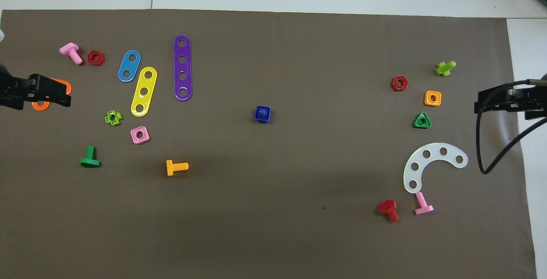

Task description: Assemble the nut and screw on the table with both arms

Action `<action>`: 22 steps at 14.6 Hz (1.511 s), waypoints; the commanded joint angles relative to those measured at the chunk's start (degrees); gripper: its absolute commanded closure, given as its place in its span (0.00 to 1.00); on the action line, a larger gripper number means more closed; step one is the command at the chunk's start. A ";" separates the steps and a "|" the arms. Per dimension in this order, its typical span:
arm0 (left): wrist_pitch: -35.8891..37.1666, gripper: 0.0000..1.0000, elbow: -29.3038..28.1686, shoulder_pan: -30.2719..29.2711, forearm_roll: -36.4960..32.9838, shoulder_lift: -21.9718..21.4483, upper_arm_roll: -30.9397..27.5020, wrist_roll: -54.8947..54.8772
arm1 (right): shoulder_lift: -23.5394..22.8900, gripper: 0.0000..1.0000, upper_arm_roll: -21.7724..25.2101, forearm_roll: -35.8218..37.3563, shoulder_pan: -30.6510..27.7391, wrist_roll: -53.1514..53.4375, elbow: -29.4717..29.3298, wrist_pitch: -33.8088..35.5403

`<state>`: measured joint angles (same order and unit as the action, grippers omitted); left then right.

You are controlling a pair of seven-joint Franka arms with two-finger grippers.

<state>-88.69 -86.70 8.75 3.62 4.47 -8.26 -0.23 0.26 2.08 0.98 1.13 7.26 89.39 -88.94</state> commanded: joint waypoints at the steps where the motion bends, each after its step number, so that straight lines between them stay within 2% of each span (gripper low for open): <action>1: -4.01 0.00 -2.50 0.92 -1.52 -1.49 -0.17 -0.48 | 1.41 0.00 -0.32 -0.98 -0.43 0.47 1.58 -0.53; 4: -7.46 0.00 -2.77 1.01 -1.95 -1.22 -0.26 -0.21 | 1.41 0.00 -0.32 -0.98 -0.43 0.47 1.58 -0.53; 16: -6.14 0.00 -2.94 1.54 -5.03 -2.01 -0.09 -0.39 | 1.41 0.00 -0.32 -0.98 -0.43 0.47 1.58 -0.53; 22: -7.19 0.00 -4.27 -2.76 -5.03 -2.63 -0.88 0.14 | 1.41 0.00 -0.32 -0.98 -0.43 0.47 1.58 -0.53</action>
<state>-94.82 -87.92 7.16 -0.08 4.34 -9.44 -0.16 0.26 2.08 0.98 1.13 7.26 89.39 -88.94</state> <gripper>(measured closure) 0.000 0.000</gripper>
